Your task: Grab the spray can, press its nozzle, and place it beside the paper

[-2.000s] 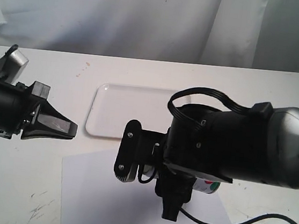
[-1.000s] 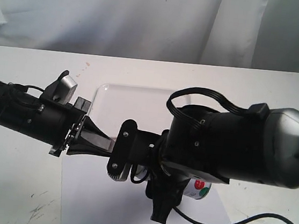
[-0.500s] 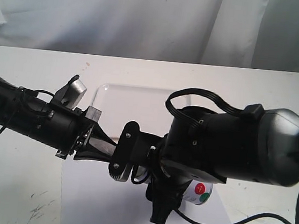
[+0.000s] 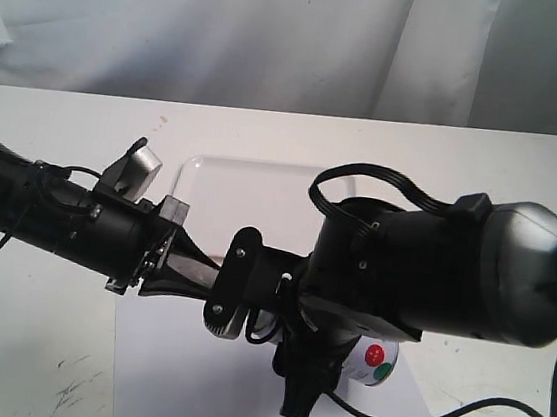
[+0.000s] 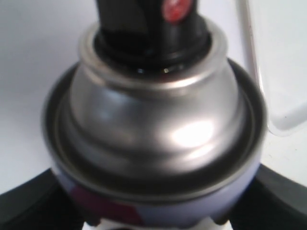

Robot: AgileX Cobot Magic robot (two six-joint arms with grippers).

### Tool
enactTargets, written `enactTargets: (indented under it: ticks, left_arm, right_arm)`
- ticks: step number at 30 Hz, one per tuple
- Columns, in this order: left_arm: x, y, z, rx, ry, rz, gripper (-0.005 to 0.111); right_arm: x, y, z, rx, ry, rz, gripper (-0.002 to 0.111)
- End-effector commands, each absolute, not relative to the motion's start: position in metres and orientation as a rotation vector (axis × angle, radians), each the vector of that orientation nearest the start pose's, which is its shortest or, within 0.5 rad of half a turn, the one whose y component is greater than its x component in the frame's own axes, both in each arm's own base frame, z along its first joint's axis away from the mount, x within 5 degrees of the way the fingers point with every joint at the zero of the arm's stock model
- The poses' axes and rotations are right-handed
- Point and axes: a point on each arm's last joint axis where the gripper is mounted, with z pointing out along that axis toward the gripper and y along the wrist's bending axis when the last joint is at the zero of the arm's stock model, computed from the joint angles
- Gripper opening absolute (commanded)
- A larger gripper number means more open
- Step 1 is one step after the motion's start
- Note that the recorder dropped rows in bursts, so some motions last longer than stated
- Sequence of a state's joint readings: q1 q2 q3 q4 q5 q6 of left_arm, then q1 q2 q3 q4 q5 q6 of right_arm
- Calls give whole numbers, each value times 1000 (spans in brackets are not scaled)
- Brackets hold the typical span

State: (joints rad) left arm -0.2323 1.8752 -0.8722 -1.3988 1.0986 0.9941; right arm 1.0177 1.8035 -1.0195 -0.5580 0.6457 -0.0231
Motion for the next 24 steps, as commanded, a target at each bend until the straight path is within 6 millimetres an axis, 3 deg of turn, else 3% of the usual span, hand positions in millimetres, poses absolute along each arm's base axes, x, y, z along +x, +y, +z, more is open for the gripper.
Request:
enactTargets:
  ticks: [1,24]
  left_arm:
    - [279,-154,156,309,2598,-1624,0]
    - [275,-161,154,376,2609,-1590,0]
  right_arm:
    - [202,270,166,-1806,2047,-306,0]
    - [202,271,166,-1801,2039,-289,0]
